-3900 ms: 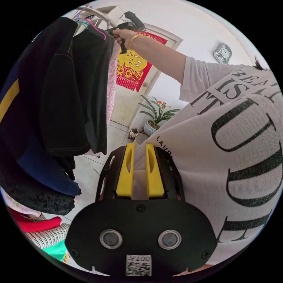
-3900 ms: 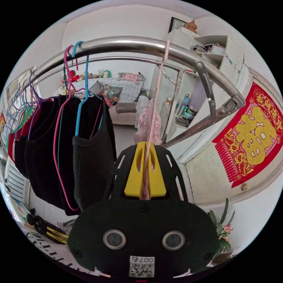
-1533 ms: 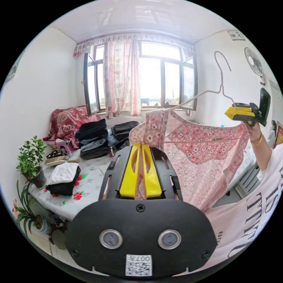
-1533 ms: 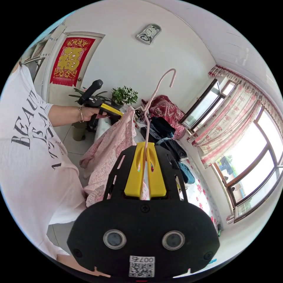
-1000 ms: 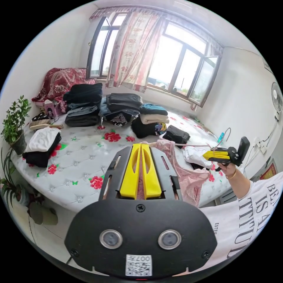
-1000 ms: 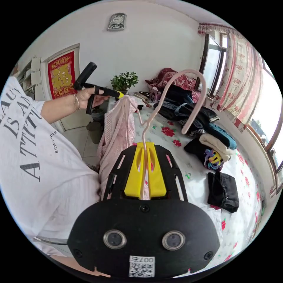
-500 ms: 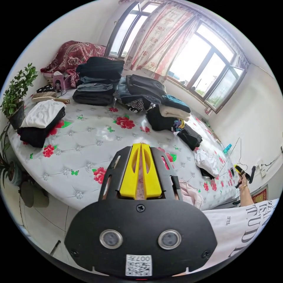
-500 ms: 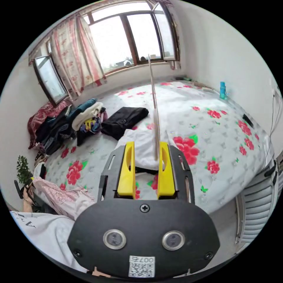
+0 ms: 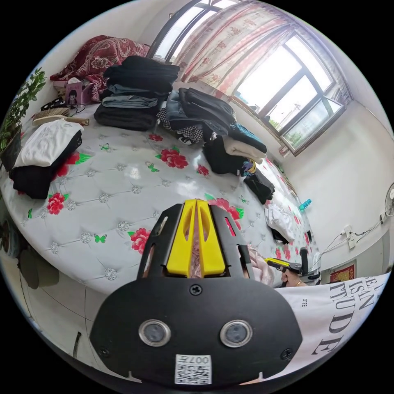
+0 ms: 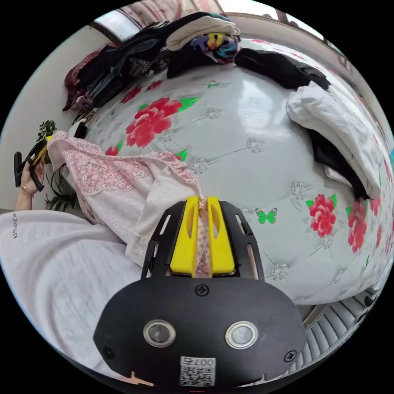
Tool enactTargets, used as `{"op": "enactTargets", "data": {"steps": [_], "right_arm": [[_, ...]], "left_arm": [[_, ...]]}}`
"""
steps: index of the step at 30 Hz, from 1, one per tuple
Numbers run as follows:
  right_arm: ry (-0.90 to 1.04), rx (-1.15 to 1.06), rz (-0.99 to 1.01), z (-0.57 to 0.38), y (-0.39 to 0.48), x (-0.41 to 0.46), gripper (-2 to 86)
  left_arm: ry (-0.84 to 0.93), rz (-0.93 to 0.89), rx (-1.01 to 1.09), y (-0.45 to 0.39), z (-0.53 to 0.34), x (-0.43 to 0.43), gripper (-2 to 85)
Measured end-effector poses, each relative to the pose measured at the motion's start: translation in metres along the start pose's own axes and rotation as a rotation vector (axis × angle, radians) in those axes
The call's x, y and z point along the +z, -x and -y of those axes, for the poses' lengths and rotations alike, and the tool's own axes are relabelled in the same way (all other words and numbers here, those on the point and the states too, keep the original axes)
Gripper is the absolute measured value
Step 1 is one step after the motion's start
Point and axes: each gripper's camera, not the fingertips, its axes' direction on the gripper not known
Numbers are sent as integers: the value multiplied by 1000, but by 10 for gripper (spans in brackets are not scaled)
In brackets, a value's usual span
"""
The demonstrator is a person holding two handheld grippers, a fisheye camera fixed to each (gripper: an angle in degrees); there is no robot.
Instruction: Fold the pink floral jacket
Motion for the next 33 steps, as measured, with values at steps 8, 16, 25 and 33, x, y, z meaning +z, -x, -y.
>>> {"op": "enactTargets", "data": {"steps": [8,16,25,33], "right_arm": [[-352,-39,-10,58,36,-130,7],[-640,34,-144,202,74,-196,23],[-225,25,-59,108,74,-40,40],[-80,171,-40,26,35,22,60]], "left_arm": [[-74,-34,69,13,51,-19,-10],[-318,168,221,1,223,-8,-7],[12,264,183,35,102,62,46],[347,270,190,-11,-40,112,27]]}}
